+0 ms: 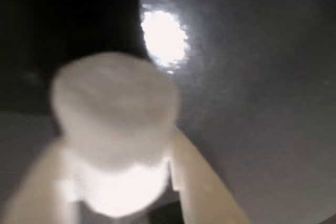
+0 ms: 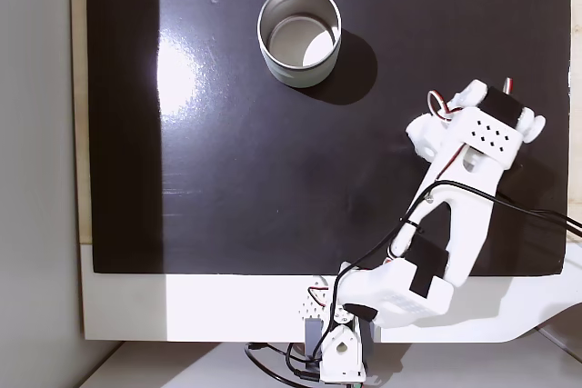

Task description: Grasp a gauze and put it in the cup.

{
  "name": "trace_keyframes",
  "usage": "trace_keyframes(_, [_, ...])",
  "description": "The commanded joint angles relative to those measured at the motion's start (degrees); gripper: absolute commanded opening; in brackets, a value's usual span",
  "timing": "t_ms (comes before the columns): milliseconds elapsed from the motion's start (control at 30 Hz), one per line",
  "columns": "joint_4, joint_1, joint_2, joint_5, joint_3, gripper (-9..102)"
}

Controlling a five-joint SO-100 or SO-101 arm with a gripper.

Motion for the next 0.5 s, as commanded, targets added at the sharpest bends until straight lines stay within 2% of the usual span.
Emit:
trace_keyframes(0, [-0.7, -0.09, 1.76, -0.18, -3.08, 0])
trace_keyframes(267, [-0.7, 0.09, 3.43, 0.26, -1.93, 0])
trace_keyframes(467, [3.96, -1.58, 8.88, 0.35, -3.96, 0])
